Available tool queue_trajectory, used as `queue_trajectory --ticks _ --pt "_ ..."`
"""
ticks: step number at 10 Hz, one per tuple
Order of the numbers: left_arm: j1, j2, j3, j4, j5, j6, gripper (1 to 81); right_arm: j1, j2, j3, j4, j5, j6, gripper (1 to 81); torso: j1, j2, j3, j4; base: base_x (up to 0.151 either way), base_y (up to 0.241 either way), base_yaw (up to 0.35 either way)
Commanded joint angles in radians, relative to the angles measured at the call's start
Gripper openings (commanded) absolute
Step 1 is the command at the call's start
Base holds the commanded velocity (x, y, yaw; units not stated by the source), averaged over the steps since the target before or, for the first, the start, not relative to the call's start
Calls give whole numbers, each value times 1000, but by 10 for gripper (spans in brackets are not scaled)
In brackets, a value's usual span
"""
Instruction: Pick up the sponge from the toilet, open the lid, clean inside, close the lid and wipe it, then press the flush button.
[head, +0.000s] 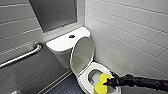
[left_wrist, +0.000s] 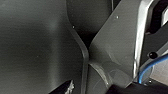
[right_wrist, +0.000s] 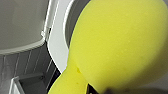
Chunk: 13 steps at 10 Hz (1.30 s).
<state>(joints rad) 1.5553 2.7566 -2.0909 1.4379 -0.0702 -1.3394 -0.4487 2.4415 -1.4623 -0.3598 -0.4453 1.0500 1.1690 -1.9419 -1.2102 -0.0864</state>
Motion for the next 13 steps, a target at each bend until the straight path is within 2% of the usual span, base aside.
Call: queue_trajectory --ticks 1,5,7,8,9,10,12,13 --pt "19 0 15 4 46 0 811 164 32 -47 1 -42 13 10 0 0 0 0 0 0 0" --pt "18 -3 15 -5 46 -1 811 241 185 -189 4 -23 15 10 0 0 0 0 0 0 0" --pt "18 -3 11 -5 46 -3 811 244 230 -219 1 -4 13 10 0 0 0 0 0 0 0" --pt "16 0 5 -5 46 -3 811 239 240 -231 1 11 13 10 0 0 0 54 0 0 0" --pt "16 0 3 -5 46 -4 811 235 248 -237 1 22 13 10 0 0 0 70 0 0 0" --pt "16 0 2 -5 46 -4 811 235 254 -242 1 25 13 10 0 0 -37 76 0 0 0" --pt "18 0 2 -5 46 -6 811 238 268 -246 -1 57 13 10 0 0 -69 108 0 0 0" --pt "16 0 2 -5 46 -6 811 238 280 -251 -2 59 13 10 0 0 -36 78 0 0 0"
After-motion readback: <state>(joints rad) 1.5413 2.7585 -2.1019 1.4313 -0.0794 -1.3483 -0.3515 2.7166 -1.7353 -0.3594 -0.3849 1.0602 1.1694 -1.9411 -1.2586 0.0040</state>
